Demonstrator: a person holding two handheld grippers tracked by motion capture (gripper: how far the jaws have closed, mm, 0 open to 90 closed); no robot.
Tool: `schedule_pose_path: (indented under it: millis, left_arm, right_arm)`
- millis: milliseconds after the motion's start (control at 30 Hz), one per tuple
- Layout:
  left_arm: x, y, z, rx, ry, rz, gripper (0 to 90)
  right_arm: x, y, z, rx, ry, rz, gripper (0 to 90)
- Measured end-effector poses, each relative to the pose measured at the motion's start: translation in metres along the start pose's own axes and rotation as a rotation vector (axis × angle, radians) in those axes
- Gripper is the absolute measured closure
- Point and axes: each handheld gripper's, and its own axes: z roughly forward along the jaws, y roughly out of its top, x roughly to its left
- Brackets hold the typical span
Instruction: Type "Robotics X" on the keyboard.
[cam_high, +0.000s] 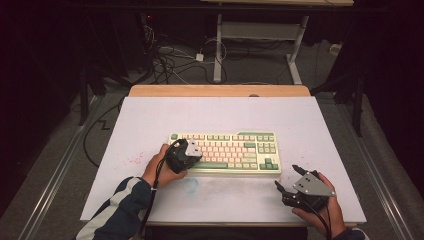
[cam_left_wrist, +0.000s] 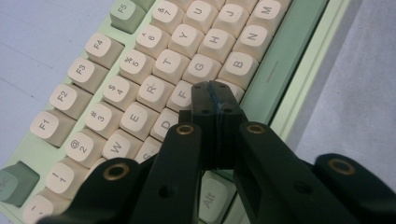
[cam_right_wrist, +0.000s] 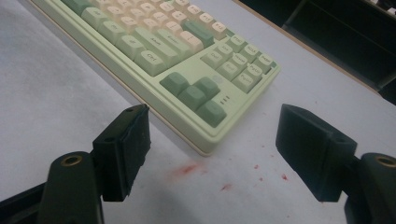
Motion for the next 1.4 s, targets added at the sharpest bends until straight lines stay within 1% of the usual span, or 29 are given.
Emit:
schedule_pose_path:
  millis: [67, 133, 200, 300, 433, 567, 867, 933, 1033, 1100, 1300, 1333, 1400]
  left_arm:
    - [0.000, 0.000, -0.001, -0.002, -0.001, 0.005, 86.8]
    - [-0.001, 0.001, -0.003, -0.019, -0.002, 0.006, 86.9]
    - [-0.002, 0.002, -0.005, -0.023, 0.005, 0.019, 86.7]
    - [-0.002, 0.002, -0.006, -0.023, 0.004, 0.016, 86.5]
    - [-0.002, 0.003, -0.010, -0.038, -0.003, 0.007, 86.5]
    - [-0.002, 0.001, -0.012, -0.037, -0.004, 0.010, 86.4]
    - [0.003, 0.001, -0.014, -0.040, 0.008, 0.007, 86.2]
    - [0.005, 0.001, -0.014, -0.041, 0.020, 0.011, 86.2]
    - [0.010, 0.002, -0.015, -0.045, 0.031, 0.006, 86.2]
    - [0.014, 0.002, -0.015, -0.046, 0.041, -0.006, 86.1]
    - [0.027, 0.003, -0.017, -0.057, 0.082, -0.014, 86.1]
    - [0.030, 0.003, -0.017, -0.058, 0.090, -0.017, 86.1]
    - [0.033, 0.004, -0.017, -0.064, 0.091, -0.036, 86.1]
  right_arm:
    - [0.000, 0.000, 0.000, 0.001, 0.001, -0.001, 26.8]
    - [0.000, 0.000, 0.000, 0.000, 0.001, -0.002, 26.8]
    - [0.000, 0.000, 0.000, 0.002, -0.001, 0.000, 26.8]
    - [-0.001, 0.000, 0.000, 0.002, -0.001, 0.000, 26.8]
    - [-0.001, 0.000, 0.000, -0.003, -0.004, 0.001, 26.8]
    - [-0.001, 0.000, -0.001, -0.004, -0.006, 0.003, 26.8]
    - [-0.001, 0.000, -0.001, -0.007, -0.005, 0.003, 26.8]
    - [-0.001, 0.000, -0.001, -0.008, -0.005, 0.002, 26.7]
    - [-0.001, 0.000, -0.001, -0.008, -0.005, 0.002, 26.7]
    - [-0.001, 0.000, -0.001, -0.005, -0.005, 0.001, 26.7]
    - [-0.001, 0.000, 0.000, -0.003, -0.002, -0.001, 26.7]
    - [-0.001, 0.000, 0.000, -0.001, -0.002, -0.001, 26.6]
    - [-0.001, 0.000, 0.000, -0.003, 0.002, -0.002, 26.7]
